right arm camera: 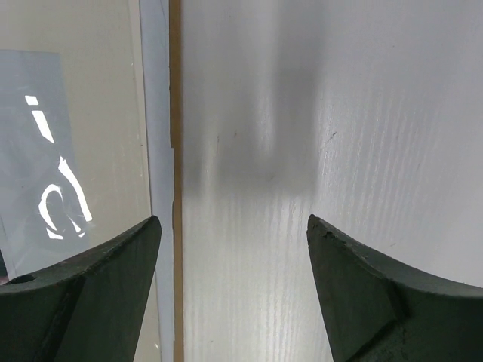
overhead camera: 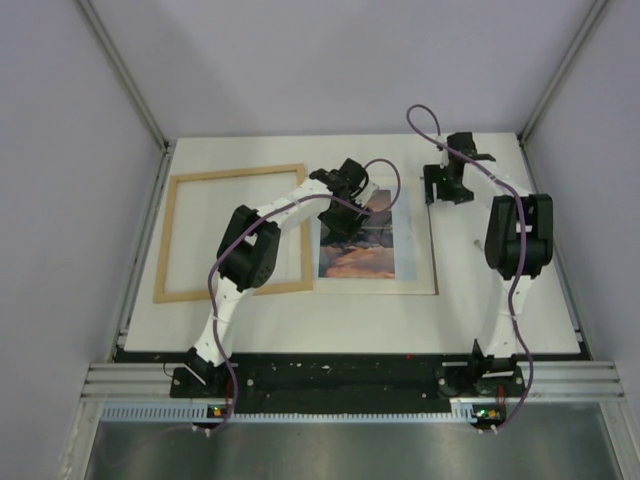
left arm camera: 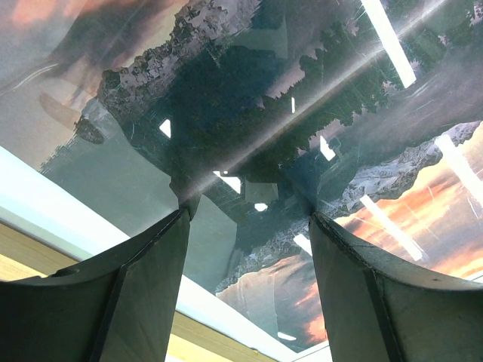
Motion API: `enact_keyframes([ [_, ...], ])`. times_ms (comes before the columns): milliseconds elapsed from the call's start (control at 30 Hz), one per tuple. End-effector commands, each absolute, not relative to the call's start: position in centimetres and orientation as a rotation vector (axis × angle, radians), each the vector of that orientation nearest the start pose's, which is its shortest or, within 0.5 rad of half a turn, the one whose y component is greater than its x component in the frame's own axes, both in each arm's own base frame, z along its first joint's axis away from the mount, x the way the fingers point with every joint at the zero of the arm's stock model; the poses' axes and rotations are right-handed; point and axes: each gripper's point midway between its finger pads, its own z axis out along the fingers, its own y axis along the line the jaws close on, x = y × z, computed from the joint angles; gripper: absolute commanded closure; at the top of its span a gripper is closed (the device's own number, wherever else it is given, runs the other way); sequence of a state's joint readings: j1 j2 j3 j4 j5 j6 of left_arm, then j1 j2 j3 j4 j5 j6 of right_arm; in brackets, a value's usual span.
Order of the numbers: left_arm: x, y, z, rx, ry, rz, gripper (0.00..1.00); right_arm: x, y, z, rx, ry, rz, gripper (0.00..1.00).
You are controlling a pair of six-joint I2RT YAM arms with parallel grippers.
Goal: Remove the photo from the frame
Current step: Remove the photo frame item from the photo frame.
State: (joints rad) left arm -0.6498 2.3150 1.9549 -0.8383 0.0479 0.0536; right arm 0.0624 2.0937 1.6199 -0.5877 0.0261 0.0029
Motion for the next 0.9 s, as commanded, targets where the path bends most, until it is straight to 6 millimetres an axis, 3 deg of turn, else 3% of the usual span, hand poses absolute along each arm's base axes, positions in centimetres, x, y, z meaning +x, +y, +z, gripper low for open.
enact_keyframes([
  [0,39.1,-30.8,4.9,0.96,2.609,-0.252,0.3,49.4,3.2,8.4,-0.06,2.541,0.025,0.22],
  [200,39.0,-30.9,5.0,0.96,2.607,-0.258,0.3,47.9,3.7,4.2,-0.145,2.637,-0.04,0.22],
  [500,39.1,-30.9,5.1,0.958,2.605,-0.252,0.3,47.6,3.3,1.8,-0.196,2.682,-0.153,0.22],
  [700,38.9,-30.9,5.0,0.964,2.606,-0.253,0.3,47.6,3.9,2.0,-0.172,2.68,-0.055,0.22],
  [867,38.9,-30.7,5.1,0.962,2.608,-0.251,0.3,48.3,2.8,2.8,-0.184,2.65,-0.138,0.22],
])
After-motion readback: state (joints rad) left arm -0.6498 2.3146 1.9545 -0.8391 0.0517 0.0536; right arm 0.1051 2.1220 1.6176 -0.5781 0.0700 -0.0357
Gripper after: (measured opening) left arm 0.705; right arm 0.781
